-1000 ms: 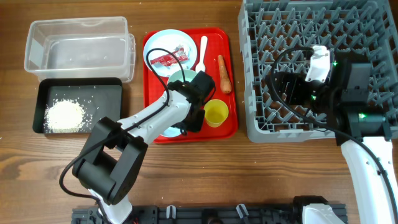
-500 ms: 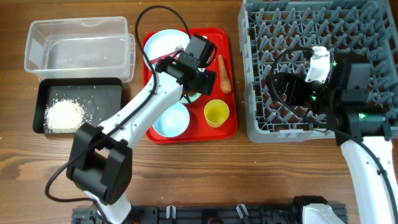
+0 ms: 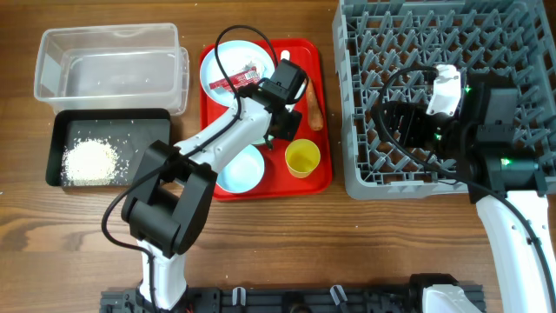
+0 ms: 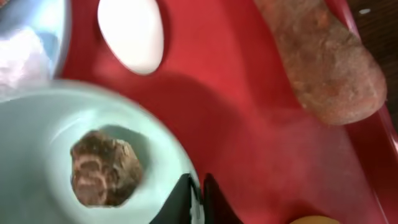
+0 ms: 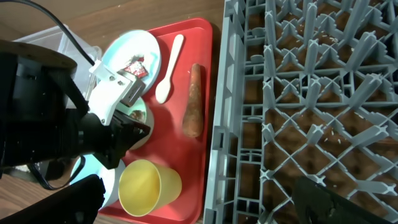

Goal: Sort waste into correct bins and load items into the dishwasher rack
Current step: 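Grasp the green bowl with the brown food item using the left gripper, then tip the green bowl over the black tray with the left gripper, then return the green bowl to the red tray with the left gripper, then pick the red wrapper off the white plate and drop it in the clear bin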

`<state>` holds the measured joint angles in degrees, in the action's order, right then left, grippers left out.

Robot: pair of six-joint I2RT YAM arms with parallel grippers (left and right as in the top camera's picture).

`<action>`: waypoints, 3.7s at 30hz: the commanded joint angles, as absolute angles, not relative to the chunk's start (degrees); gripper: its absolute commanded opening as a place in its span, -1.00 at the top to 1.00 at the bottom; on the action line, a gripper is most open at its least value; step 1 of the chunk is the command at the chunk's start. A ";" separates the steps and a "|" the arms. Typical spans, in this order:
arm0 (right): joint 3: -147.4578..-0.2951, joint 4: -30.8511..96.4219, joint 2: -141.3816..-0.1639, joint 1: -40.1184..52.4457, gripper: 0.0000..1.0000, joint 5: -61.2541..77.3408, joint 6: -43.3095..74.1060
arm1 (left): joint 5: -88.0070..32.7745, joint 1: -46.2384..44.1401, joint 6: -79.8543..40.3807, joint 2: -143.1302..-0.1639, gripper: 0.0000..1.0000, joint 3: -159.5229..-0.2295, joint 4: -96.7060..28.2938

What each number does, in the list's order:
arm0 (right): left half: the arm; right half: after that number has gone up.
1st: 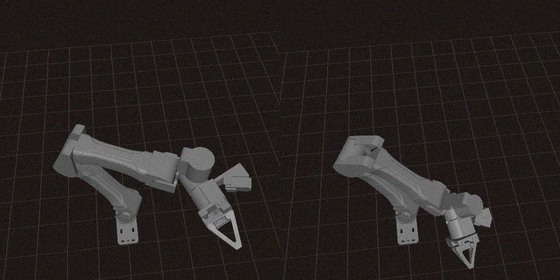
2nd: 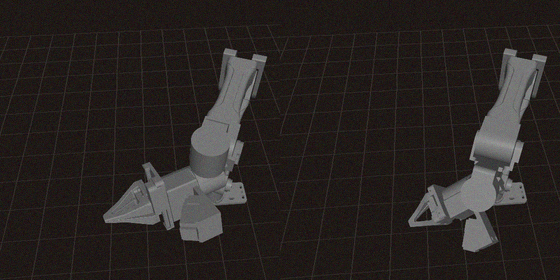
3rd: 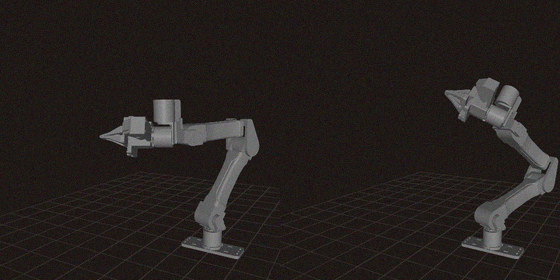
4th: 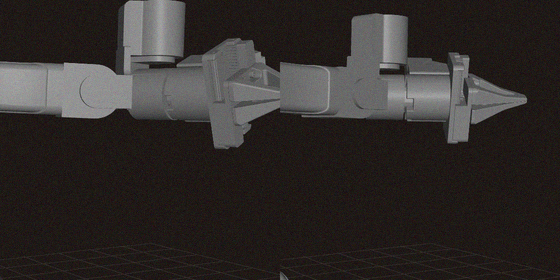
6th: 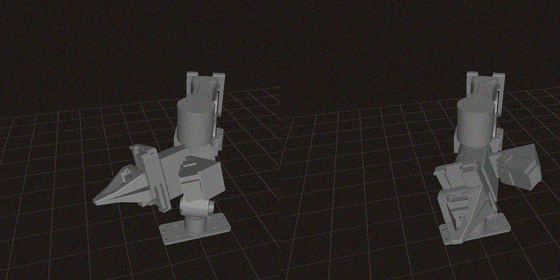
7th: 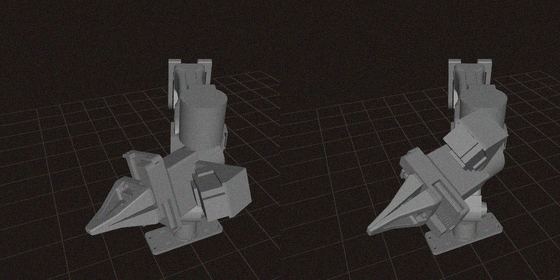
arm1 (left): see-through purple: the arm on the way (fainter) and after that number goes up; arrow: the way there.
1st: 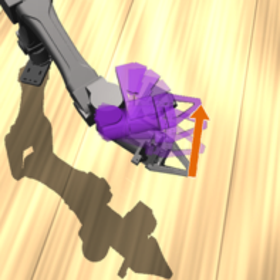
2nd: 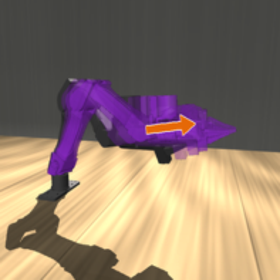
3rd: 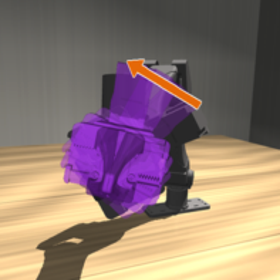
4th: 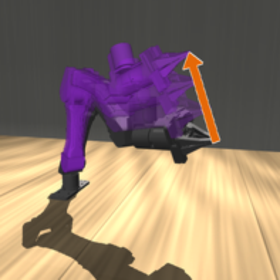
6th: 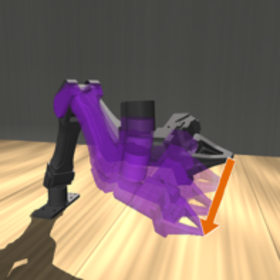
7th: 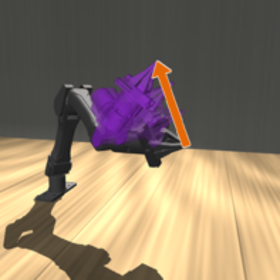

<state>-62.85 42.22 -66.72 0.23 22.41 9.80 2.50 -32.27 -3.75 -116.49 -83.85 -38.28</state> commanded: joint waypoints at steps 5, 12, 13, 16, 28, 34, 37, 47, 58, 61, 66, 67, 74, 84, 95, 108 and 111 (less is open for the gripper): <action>-64.16 42.15 -67.20 0.36 -1.00 21.30 8.99 | 2.44 -32.01 -5.13 -117.86 0.75 -84.12 -37.67; -64.16 42.30 -67.20 0.36 -1.00 21.30 8.99 | 2.42 -31.97 -8.29 -119.20 0.92 -84.84 -38.39; -64.16 42.30 -67.20 0.36 -1.00 21.30 8.99 | 2.42 -31.90 -9.76 -117.99 0.92 -85.95 -39.97; -64.16 42.30 -67.20 0.36 -0.99 21.30 8.99 | 2.11 -30.44 -13.56 -113.06 0.92 -91.81 -47.42; -64.16 42.54 -67.20 0.36 -0.99 21.30 8.99 | -22.98 8.08 -9.69 -100.51 0.92 -94.72 -71.26; -64.16 42.94 -67.20 0.36 -0.99 21.34 9.13 | -46.15 26.94 7.25 -100.55 0.92 -89.71 -72.79; -64.16 43.11 -67.20 0.36 -0.99 21.37 9.17 | -59.53 36.25 10.57 -101.47 0.92 -79.75 -66.08; -64.16 44.45 -67.20 0.36 -0.99 21.96 9.21 | -90.35 46.74 10.79 -109.91 0.92 -64.82 -50.52; -64.16 44.45 -67.20 0.36 -1.00 22.04 9.21 | -90.26 43.53 10.28 -103.98 0.92 -65.47 -51.20; -64.16 44.40 -67.20 0.36 -1.00 22.04 9.19 | -84.51 38.48 7.25 -96.29 0.92 -67.24 -51.11; -64.16 44.42 -67.20 0.36 -1.00 22.04 9.17 | -62.50 23.77 -10.90 -83.61 0.92 -67.85 -40.12; -64.16 44.40 -67.20 0.36 -0.99 22.04 9.15 | -57.63 19.25 -13.69 -81.54 0.92 -67.85 -37.08; -64.16 44.62 -67.20 0.36 -0.99 22.02 9.19 | -5.48 -17.69 -15.44 -82.32 0.92 -67.83 -32.88; -64.16 44.58 -67.20 0.36 -0.99 21.98 9.13 | 7.57 -26.11 -15.49 -103.77 0.92 -67.83 -27.09; -64.16 44.25 -67.20 0.36 -0.99 22.00 9.15 | 4.32 -30.92 -15.51 -103.90 -0.59 -71.88 -36.27; -64.16 44.45 -67.20 0.36 -0.99 21.98 9.17 | 4.34 -14.81 -0.62 -115.77 -1.00 -103.53 -36.82; -64.16 44.45 -67.20 0.36 -0.99 21.98 9.17 | 4.38 -15.49 5.08 -124.44 -1.00 -103.53 -31.79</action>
